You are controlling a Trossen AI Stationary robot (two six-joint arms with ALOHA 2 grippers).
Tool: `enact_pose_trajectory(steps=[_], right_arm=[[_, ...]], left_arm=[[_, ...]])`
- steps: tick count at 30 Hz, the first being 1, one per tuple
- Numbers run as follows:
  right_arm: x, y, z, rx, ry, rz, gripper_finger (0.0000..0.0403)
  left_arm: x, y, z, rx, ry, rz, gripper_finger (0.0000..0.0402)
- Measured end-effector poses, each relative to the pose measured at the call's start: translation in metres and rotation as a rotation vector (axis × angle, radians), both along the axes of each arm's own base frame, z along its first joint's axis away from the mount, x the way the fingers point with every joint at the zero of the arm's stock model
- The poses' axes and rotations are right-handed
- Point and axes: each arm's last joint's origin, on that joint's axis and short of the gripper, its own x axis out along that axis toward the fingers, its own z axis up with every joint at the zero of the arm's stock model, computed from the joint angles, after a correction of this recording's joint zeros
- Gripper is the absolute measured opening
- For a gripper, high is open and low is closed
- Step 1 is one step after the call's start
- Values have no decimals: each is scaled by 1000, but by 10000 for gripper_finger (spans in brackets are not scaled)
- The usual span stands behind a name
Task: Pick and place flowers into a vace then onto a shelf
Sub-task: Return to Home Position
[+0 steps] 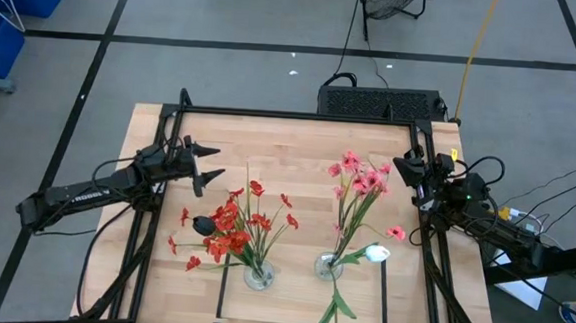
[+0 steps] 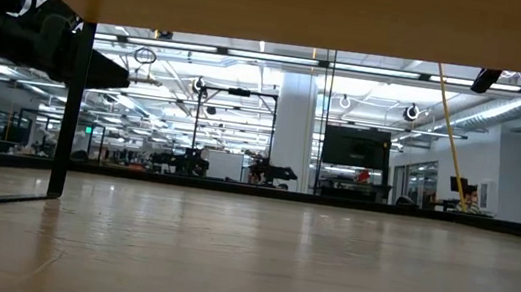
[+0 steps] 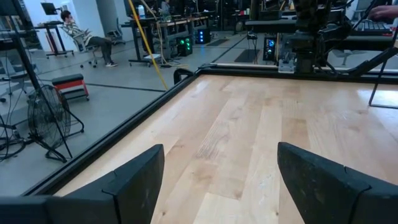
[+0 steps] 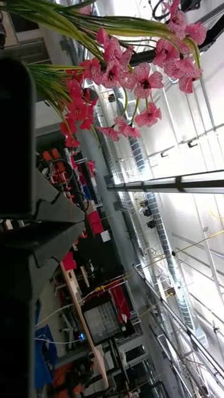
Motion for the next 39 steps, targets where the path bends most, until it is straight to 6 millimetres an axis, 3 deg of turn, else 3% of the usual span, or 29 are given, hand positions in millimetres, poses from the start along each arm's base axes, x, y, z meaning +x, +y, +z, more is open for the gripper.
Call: enact_pose_trajectory(steps=[8, 39], right_arm=[[0, 0, 0, 0, 0, 0, 0], [0, 0, 0, 0, 0, 0, 0]], left_arm=[[0, 0, 0, 0, 0, 0, 328], [0, 0, 0, 0, 0, 0, 316]])
